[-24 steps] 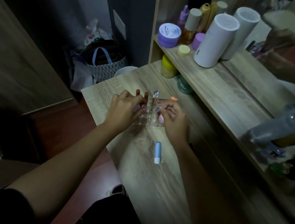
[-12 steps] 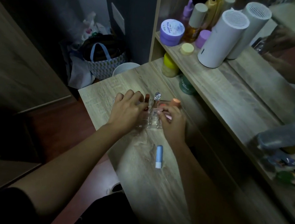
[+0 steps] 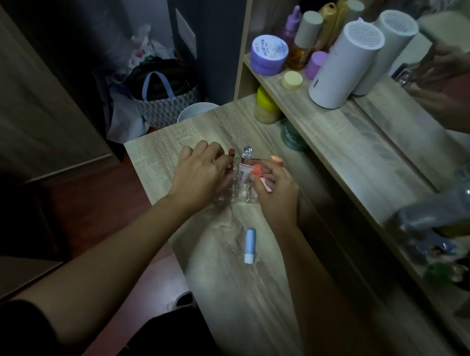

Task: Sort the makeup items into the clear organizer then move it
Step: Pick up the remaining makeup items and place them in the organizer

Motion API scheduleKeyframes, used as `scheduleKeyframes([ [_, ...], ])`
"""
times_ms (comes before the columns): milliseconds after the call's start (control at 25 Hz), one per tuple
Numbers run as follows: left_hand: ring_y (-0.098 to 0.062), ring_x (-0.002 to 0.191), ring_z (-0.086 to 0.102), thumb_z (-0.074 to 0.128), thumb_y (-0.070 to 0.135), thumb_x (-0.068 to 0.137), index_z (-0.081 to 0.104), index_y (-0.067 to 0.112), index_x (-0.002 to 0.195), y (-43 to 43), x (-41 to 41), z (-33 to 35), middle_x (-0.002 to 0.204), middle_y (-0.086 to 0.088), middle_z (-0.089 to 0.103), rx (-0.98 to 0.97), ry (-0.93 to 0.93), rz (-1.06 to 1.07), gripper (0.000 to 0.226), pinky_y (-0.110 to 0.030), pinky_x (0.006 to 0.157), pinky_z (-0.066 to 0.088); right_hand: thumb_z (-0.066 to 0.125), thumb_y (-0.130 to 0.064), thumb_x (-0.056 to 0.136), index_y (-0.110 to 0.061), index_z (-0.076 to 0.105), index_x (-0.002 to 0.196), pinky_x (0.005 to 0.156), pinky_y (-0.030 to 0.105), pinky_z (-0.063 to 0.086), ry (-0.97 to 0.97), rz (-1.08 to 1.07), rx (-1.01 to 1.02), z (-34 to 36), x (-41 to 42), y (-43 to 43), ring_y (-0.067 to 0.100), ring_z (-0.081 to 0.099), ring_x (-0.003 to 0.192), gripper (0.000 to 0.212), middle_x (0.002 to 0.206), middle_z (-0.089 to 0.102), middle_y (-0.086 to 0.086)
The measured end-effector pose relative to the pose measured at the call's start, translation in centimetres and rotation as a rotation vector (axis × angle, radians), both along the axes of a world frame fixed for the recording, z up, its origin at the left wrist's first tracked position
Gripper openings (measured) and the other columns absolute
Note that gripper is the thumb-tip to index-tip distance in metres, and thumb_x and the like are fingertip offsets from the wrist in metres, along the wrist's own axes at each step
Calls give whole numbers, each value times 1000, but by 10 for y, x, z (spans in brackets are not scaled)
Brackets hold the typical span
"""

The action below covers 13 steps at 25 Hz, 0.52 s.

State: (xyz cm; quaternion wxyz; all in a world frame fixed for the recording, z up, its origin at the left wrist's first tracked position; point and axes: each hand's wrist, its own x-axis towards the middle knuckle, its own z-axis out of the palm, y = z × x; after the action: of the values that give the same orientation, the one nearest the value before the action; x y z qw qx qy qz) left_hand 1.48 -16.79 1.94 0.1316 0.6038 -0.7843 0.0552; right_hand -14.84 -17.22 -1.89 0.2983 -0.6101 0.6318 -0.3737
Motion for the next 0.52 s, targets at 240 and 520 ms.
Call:
scheduleKeyframes([
  [240, -37, 73, 61, 69, 5, 79, 67, -4, 81, 42, -24, -18, 79, -24, 62, 48, 276, -163, 10, -40, 62, 52, 61, -4, 86, -4, 64, 113, 84, 37, 57, 39, -144, 57, -9, -48, 38, 21, 66, 92, 27, 105, 69, 13],
  [520, -39, 96, 59, 59, 27, 90, 49, -1, 111, 82, -78, -65, 107, -26, 59, 623, 514, 135, 36, -39, 77, 44, 56, -9, 91, -12, 56, 120, 74, 20, 51, -7, -251, 574, -35, -100, 77, 16, 60, 104, 29, 121, 63, 8],
])
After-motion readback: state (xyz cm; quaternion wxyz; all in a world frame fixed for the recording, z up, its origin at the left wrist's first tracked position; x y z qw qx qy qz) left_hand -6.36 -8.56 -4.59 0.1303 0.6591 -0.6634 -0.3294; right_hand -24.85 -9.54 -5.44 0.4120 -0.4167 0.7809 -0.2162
